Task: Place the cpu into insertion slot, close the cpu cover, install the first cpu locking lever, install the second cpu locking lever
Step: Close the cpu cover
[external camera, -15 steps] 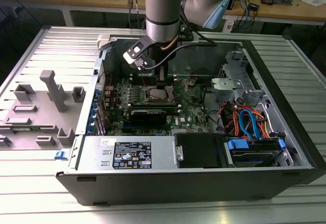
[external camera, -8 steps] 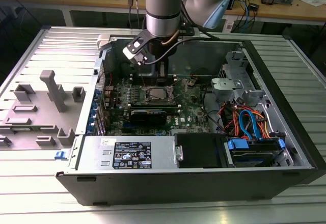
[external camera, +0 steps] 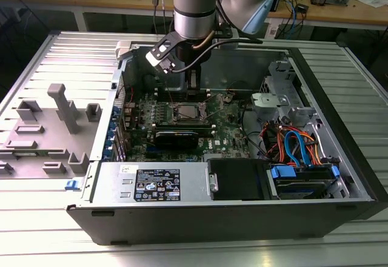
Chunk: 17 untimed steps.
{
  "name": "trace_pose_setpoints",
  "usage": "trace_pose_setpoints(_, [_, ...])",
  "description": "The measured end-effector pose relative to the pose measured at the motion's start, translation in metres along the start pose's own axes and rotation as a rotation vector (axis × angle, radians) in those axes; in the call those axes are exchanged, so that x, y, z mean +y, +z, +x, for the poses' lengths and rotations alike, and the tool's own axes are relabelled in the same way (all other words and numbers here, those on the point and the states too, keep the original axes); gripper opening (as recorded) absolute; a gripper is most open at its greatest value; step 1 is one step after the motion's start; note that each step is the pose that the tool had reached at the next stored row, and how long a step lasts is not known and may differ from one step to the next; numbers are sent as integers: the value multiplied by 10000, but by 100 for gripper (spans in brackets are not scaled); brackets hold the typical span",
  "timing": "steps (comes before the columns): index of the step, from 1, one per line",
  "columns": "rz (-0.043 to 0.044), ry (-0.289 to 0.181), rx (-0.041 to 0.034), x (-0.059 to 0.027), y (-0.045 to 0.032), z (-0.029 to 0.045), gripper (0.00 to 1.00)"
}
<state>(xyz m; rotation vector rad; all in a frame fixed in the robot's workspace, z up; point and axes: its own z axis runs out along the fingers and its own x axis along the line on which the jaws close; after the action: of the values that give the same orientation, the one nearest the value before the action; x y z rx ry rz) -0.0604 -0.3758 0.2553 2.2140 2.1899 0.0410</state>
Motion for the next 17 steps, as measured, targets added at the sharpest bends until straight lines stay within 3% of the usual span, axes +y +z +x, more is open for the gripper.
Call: trace_pose_setpoints(17, [0, -2, -5, 46, 2, 0, 11])
